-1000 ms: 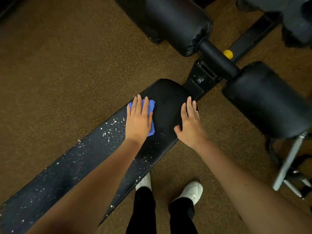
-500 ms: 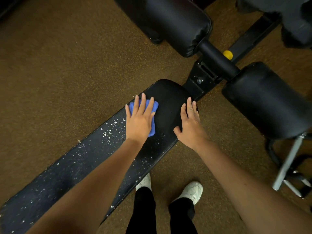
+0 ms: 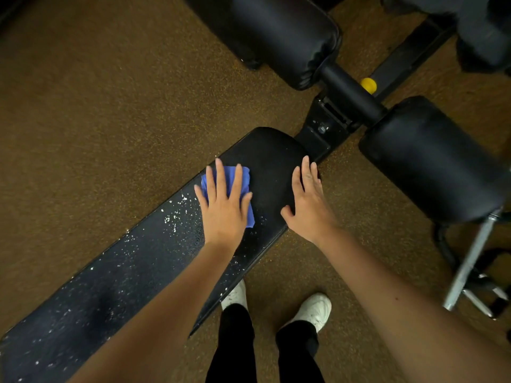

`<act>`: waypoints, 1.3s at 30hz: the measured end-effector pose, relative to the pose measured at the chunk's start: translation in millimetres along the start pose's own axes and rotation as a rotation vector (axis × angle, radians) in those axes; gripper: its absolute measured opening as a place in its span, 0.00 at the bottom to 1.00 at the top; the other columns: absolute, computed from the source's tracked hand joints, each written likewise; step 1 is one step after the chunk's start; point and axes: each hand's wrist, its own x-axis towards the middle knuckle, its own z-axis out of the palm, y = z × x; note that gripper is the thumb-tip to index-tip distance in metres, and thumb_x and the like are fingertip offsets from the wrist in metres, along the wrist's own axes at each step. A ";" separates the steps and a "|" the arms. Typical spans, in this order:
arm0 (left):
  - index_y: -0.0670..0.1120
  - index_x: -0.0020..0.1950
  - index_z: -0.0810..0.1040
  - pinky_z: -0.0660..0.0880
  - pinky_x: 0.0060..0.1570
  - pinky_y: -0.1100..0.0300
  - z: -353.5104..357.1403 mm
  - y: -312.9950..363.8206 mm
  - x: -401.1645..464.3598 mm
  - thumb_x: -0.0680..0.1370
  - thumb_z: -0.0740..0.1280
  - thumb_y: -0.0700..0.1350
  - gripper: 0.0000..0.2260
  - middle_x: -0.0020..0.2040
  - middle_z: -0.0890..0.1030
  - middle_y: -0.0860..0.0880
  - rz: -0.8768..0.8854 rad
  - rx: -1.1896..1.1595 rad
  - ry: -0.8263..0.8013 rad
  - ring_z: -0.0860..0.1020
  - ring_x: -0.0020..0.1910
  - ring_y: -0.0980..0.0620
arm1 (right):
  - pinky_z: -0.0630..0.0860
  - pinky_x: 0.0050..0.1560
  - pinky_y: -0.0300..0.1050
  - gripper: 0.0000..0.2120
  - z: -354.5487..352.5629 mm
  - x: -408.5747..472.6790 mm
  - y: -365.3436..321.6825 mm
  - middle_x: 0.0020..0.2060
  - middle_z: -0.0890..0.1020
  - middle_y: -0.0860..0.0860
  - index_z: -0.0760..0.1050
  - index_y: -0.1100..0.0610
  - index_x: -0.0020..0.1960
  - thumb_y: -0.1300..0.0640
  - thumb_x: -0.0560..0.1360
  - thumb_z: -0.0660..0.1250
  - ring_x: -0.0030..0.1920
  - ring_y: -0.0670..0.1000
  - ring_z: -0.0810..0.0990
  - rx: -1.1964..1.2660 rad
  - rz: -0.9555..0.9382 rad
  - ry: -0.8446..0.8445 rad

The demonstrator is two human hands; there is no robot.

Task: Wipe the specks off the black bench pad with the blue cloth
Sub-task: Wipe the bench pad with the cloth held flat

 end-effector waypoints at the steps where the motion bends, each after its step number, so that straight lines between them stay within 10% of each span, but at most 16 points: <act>1: 0.50 0.76 0.53 0.48 0.69 0.39 1.0 5.6 -7.1 0.79 0.49 0.59 0.27 0.76 0.52 0.39 -0.010 -0.003 -0.003 0.51 0.74 0.37 | 0.41 0.74 0.50 0.39 0.3 0.0 -0.3 0.74 0.34 0.58 0.41 0.63 0.76 0.53 0.76 0.62 0.74 0.57 0.33 0.000 0.003 0.003; 11: 0.44 0.75 0.55 0.51 0.69 0.40 -5.0 1.1 50.1 0.80 0.55 0.46 0.24 0.74 0.59 0.39 -0.247 -0.116 0.014 0.55 0.73 0.37 | 0.39 0.72 0.48 0.38 0.6 -0.3 2.5 0.74 0.34 0.58 0.41 0.63 0.76 0.53 0.77 0.61 0.74 0.57 0.33 -0.003 -0.017 0.003; 18: 0.45 0.73 0.61 0.59 0.68 0.39 2.9 4.2 3.7 0.79 0.50 0.47 0.22 0.72 0.65 0.42 0.201 -0.065 0.002 0.60 0.72 0.40 | 0.38 0.72 0.47 0.39 0.4 0.6 0.5 0.74 0.34 0.58 0.41 0.63 0.76 0.53 0.77 0.62 0.74 0.56 0.33 0.009 -0.001 0.001; 26: 0.48 0.73 0.63 0.60 0.67 0.37 0.3 10.6 44.4 0.81 0.52 0.47 0.20 0.73 0.63 0.44 -0.010 -0.170 0.016 0.57 0.73 0.41 | 0.39 0.72 0.48 0.38 0.4 0.9 1.6 0.74 0.33 0.57 0.41 0.62 0.76 0.53 0.77 0.61 0.74 0.56 0.33 0.005 0.002 -0.006; 32: 0.46 0.71 0.66 0.66 0.63 0.39 3.9 -12.1 10.3 0.80 0.52 0.47 0.20 0.71 0.67 0.43 0.368 -0.066 0.001 0.63 0.70 0.40 | 0.40 0.73 0.48 0.38 -2.4 0.0 3.8 0.74 0.34 0.57 0.41 0.62 0.76 0.52 0.77 0.61 0.74 0.55 0.33 0.006 -0.008 -0.013; 39: 0.44 0.74 0.62 0.57 0.69 0.42 -6.5 15.9 63.0 0.82 0.55 0.44 0.20 0.73 0.62 0.40 0.102 -0.217 0.006 0.56 0.73 0.38 | 0.44 0.73 0.47 0.34 -1.9 -5.4 4.3 0.75 0.35 0.56 0.43 0.62 0.76 0.51 0.79 0.57 0.74 0.54 0.34 0.031 0.000 -0.023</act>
